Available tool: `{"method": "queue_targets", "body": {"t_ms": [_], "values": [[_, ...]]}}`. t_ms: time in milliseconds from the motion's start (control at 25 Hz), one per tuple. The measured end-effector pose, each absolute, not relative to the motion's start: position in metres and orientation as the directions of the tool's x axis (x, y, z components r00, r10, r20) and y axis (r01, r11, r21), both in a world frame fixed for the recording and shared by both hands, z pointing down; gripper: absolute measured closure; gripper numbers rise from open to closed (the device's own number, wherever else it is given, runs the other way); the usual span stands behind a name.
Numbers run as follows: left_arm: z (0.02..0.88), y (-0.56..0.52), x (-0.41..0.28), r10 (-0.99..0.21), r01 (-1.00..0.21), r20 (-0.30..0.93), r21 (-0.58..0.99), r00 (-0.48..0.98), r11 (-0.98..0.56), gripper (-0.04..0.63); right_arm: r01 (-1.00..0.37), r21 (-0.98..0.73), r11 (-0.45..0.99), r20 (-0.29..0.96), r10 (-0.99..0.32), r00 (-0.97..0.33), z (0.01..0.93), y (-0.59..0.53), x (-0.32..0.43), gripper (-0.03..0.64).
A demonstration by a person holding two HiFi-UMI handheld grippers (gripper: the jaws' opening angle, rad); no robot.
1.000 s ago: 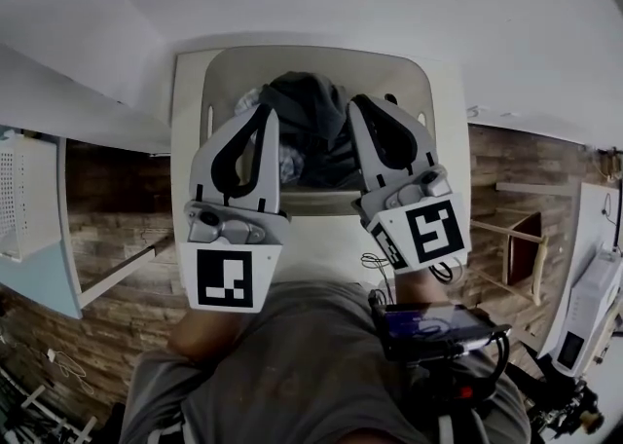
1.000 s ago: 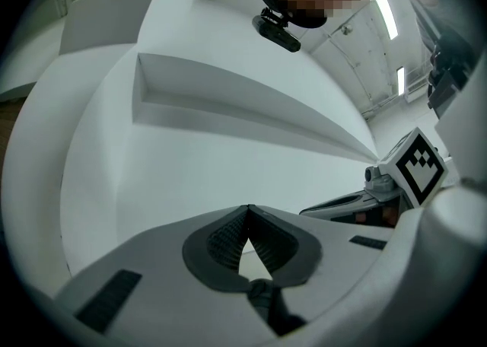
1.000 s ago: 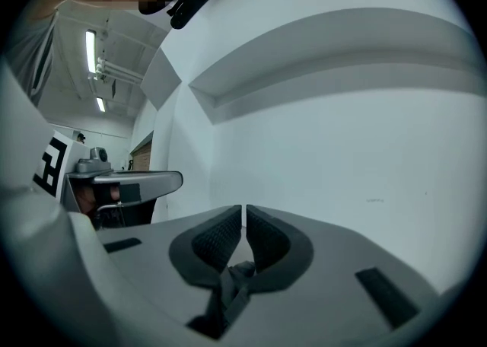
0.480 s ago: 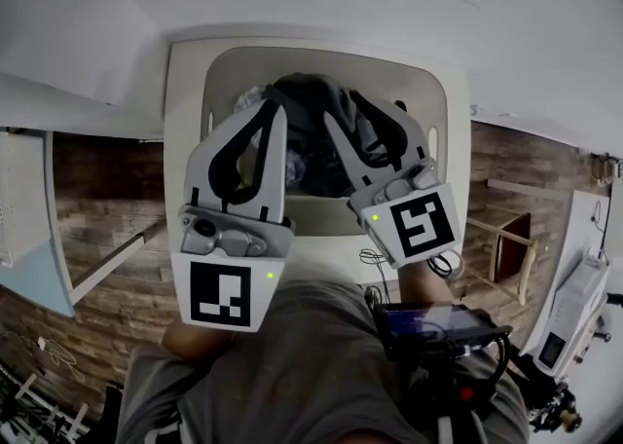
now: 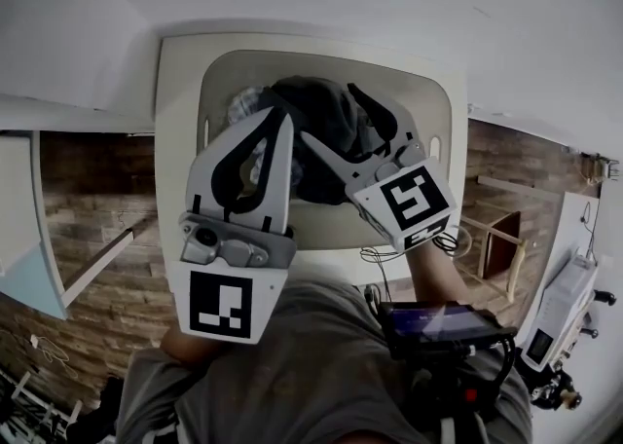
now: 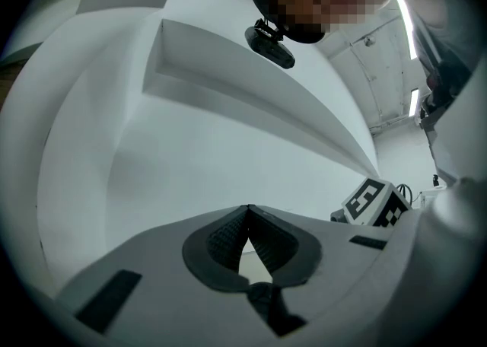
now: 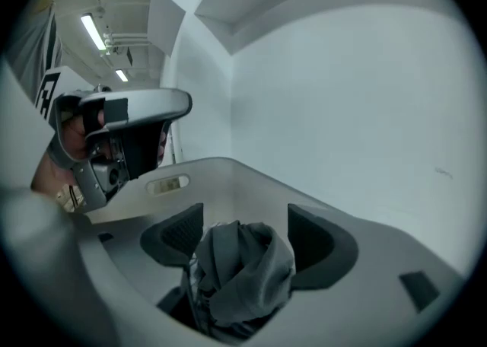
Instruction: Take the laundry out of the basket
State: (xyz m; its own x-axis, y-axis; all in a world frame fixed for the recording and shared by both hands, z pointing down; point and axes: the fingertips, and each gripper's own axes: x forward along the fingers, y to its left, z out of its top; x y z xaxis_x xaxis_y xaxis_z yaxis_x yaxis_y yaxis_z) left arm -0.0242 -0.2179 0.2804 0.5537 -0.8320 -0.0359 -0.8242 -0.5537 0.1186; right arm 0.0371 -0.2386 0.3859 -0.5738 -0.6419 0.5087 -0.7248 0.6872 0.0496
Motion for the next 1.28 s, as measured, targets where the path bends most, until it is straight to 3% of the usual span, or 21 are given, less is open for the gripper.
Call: {"method": "queue_targets", "body": {"t_ms": [440, 880, 920, 960, 1040, 1160, 1280], "values": [[0.283, -0.221, -0.045, -0.843, -0.826, -0.065, 0.171, 0.534, -0.537, 0.588, -0.639, 0.034, 0.768, 0.705, -0.472, -0.530, 0.458, -0.237, 0.025, 0.149], [0.275, -0.208, -0.045, -0.838, -0.819, -0.086, 0.182, 0.539, -0.545, 0.588, -0.604, 0.072, 0.794, 0.808, -0.401, -0.431, 0.493, -0.224, 0.029, 0.151], [0.274, -0.205, -0.044, -0.838, -0.819, -0.086, 0.179, 0.539, -0.545, 0.588, -0.602, 0.084, 0.794, 0.810, -0.406, -0.422, 0.493, -0.222, 0.031, 0.204], [0.274, -0.203, -0.043, -0.838, -0.820, -0.084, 0.178, 0.538, -0.544, 0.588, -0.601, 0.092, 0.794, 0.811, -0.410, -0.417, 0.492, -0.221, 0.032, 0.324], [0.274, -0.205, -0.044, -0.840, -0.821, -0.080, 0.180, 0.536, -0.541, 0.588, -0.598, 0.087, 0.797, 0.811, -0.405, -0.422, 0.492, -0.223, 0.031, 0.406], [0.277, -0.213, -0.048, -0.844, -0.825, -0.075, 0.178, 0.532, -0.536, 0.588, -0.598, 0.071, 0.798, 0.804, -0.401, -0.440, 0.491, -0.233, 0.029, 0.523], [0.274, -0.213, -0.046, -0.843, -0.826, -0.075, 0.170, 0.533, -0.538, 0.588, -0.600, 0.064, 0.798, 0.791, -0.407, -0.457, 0.486, -0.237, 0.031, 0.548]]}}
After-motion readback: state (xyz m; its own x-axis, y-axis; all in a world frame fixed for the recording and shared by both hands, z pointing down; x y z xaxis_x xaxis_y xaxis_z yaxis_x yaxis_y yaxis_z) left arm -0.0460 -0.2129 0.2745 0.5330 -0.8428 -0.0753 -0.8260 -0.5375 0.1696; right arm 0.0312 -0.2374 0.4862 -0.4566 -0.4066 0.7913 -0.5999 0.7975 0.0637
